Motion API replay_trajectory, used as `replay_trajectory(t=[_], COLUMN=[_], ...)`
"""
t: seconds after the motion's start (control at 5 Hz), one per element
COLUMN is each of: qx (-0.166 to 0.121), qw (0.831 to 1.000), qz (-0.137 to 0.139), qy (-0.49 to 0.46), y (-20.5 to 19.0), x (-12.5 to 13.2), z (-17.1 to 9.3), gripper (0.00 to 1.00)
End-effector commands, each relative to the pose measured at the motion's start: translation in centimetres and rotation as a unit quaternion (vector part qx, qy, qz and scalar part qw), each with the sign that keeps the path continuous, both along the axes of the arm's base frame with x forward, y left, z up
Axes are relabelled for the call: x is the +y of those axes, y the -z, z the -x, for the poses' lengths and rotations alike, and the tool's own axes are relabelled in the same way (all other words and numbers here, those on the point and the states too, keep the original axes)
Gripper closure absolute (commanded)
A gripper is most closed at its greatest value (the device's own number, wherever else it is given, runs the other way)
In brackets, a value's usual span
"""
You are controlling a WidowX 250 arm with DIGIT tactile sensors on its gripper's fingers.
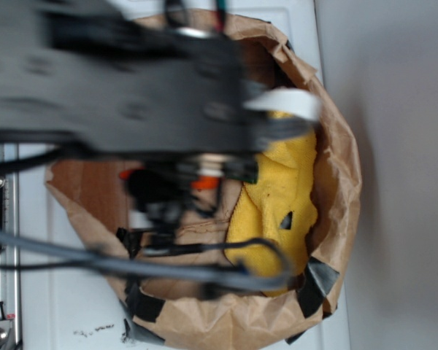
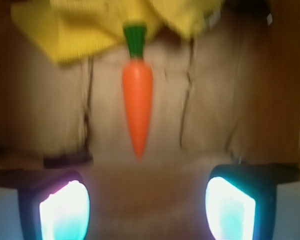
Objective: Grab the carrot.
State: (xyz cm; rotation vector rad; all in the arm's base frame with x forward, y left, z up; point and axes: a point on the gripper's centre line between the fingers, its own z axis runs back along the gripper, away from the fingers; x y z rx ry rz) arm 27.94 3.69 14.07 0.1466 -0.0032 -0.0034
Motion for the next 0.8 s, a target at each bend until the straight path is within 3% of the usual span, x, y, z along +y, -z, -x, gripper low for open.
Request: replay_trajectory(t=[0.0,0.2,0.6], qx=[-0.037,-0.052,-0.069], qw=[0.999,0.999,0.996], qz=[-0.024,-0.012,0.039], qy=[-0.022,-0.013,-0.046], y=[0.7,0.3,1.8], x=[0.7,1.7,2.5], z=[-6.1,-4.9,-4.0], gripper=[0.00,0.00,0.00])
